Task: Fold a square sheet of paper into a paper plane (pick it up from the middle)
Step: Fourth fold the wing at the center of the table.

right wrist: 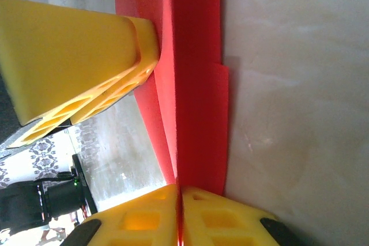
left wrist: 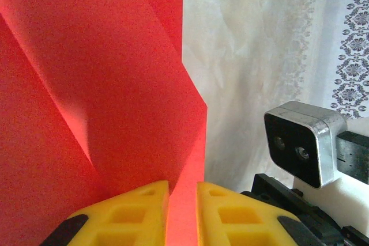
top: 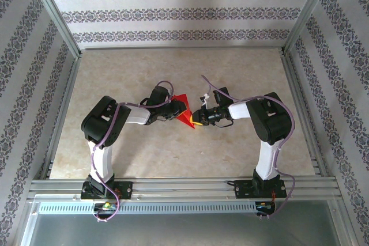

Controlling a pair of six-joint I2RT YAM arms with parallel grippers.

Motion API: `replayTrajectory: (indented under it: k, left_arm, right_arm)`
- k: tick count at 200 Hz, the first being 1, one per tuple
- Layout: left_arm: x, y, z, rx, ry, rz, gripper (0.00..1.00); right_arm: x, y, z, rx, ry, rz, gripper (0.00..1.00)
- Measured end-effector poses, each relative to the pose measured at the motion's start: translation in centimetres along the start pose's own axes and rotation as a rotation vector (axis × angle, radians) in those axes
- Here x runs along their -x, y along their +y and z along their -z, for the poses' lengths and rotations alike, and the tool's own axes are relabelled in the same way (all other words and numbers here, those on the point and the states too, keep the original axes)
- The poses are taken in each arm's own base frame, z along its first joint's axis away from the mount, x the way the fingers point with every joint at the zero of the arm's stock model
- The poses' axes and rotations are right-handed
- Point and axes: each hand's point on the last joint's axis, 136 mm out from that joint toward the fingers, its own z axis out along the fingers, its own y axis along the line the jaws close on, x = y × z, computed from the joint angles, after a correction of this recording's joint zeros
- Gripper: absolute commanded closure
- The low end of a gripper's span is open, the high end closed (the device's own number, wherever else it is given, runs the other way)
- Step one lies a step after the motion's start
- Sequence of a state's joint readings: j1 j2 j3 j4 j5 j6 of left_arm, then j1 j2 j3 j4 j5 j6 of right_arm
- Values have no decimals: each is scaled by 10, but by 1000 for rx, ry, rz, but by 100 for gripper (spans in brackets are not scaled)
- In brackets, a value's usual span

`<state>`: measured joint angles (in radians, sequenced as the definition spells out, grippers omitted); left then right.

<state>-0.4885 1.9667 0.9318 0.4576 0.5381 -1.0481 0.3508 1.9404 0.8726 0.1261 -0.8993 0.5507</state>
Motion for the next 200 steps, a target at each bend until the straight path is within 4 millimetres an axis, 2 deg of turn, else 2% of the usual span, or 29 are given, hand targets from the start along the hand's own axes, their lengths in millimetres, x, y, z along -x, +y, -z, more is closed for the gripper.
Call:
replayTrajectory:
  k: [200]
  left_arm:
    - [4, 5, -5, 29, -5, 11, 80]
  right_arm:
    - [0, -1, 0, -6, 8, -13, 90]
